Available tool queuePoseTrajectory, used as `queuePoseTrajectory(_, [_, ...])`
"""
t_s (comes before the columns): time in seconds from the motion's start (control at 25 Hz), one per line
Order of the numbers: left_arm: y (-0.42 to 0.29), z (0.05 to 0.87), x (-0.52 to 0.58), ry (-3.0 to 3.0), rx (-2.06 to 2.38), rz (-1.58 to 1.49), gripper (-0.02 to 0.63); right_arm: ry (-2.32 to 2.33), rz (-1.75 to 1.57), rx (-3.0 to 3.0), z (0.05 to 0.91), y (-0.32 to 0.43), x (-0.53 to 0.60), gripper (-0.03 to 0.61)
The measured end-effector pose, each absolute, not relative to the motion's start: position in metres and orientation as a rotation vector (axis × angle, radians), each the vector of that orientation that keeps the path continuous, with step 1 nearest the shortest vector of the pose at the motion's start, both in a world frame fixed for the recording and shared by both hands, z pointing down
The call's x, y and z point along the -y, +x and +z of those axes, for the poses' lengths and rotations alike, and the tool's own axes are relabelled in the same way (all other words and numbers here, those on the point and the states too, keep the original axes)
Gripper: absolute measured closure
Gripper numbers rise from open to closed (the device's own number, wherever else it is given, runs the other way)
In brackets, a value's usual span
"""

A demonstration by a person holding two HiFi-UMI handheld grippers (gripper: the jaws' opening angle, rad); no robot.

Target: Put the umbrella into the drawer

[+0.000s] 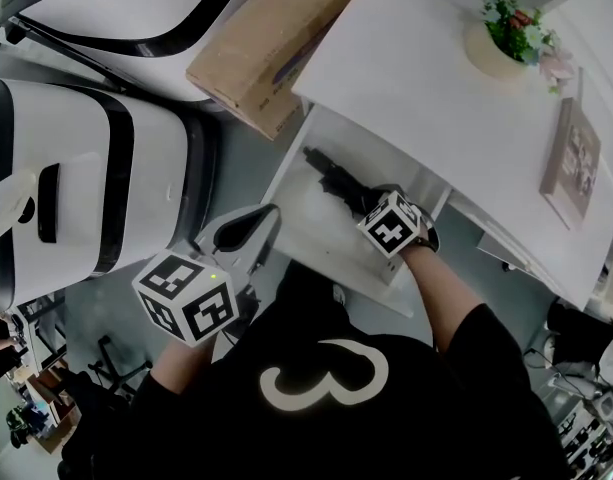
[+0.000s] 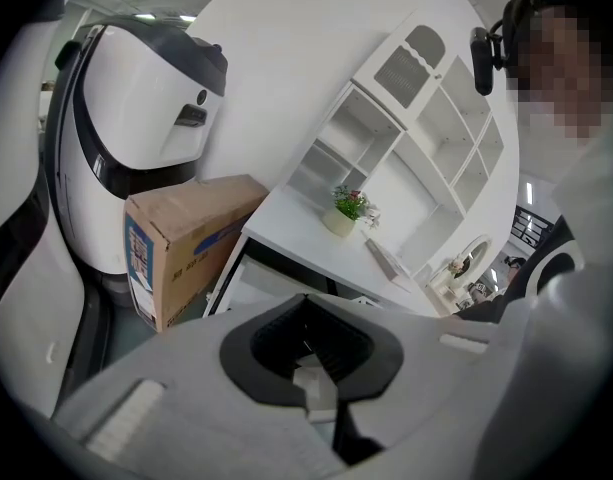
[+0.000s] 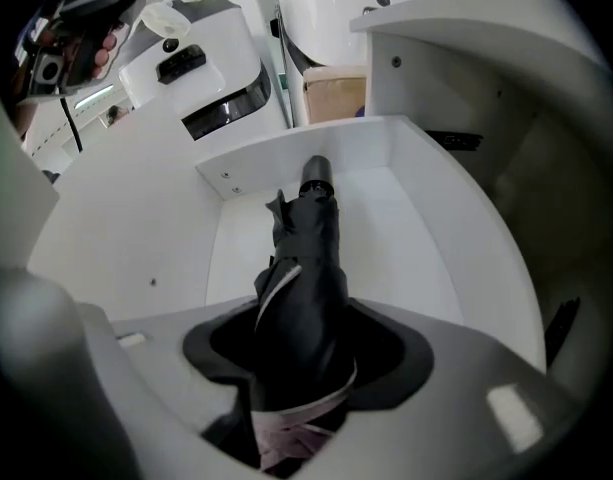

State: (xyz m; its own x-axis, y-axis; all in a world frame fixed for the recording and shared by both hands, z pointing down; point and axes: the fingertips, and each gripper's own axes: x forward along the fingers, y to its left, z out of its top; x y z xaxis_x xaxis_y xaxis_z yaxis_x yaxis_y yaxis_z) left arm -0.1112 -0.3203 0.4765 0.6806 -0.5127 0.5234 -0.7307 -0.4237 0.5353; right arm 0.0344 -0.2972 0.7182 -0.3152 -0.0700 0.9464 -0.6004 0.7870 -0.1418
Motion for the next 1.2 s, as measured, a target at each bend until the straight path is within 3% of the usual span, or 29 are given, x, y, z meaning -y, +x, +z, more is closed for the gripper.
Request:
queuePoseTrajectory(0.48, [-0.123,0.490,0.319,2.091,0.954,0.358,0.606,0.534,0.546,1.784,0.747,0.030,0.301,0.327])
queuePoseTrajectory(0.72, [-0.126,0.490,0.317,2.090,0.955,0.359,0.606,0.547,0.552,1.782,0.750,0.030,0.301,0.301])
queuePoseTrajectory(0.96, [-0.125,0.487,0.310,2.103,0.938,0.356,0.606,0.601,0.556,1.786,0.747,0.035,0.299,0.219])
queuePoseTrajectory(1.2, [-0.123,0.477,0.300,2.122,0.941,0.346,0.606,0.649,0.624,1.847,0.716,0.036,0.297,0.216])
